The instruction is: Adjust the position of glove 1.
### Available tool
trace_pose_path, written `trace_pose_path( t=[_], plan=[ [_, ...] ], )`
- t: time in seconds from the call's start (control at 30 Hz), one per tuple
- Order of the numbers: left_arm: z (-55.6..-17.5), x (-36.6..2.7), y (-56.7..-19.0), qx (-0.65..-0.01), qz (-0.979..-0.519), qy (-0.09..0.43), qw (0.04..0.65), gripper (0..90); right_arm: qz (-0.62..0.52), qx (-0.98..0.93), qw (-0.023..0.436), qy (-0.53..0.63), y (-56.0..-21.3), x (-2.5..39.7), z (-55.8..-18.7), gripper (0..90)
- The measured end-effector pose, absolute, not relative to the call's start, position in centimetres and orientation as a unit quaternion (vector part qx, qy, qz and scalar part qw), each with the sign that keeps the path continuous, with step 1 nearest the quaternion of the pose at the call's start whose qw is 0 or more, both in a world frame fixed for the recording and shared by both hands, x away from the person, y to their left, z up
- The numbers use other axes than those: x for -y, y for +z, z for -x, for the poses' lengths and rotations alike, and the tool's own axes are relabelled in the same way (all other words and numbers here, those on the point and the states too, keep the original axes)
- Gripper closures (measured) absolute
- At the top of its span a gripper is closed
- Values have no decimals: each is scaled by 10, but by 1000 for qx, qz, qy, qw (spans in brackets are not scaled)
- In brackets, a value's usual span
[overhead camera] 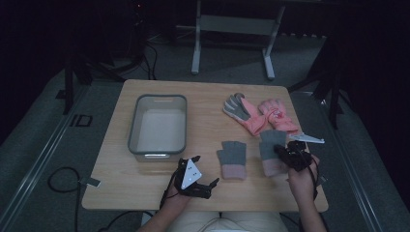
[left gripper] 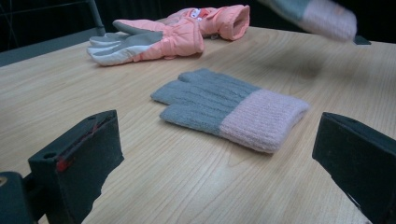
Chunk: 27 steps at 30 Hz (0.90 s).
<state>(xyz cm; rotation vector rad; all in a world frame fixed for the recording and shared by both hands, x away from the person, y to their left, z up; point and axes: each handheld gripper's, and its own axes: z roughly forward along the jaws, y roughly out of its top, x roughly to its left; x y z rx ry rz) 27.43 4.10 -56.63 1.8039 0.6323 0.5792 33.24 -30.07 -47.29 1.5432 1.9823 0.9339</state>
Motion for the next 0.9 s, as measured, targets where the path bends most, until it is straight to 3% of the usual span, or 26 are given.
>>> trace_pose_path(
  t=[0.57,0.9],
  plan=[
    [-275,-41,-566,-264,-761,239,543,7,-615,-700,199,303,-533,305,-352,843],
    [-275,-42,-566,-265,-760,235,544,7,-613,-702,210,297,-546,307,-355,775]
  ],
)
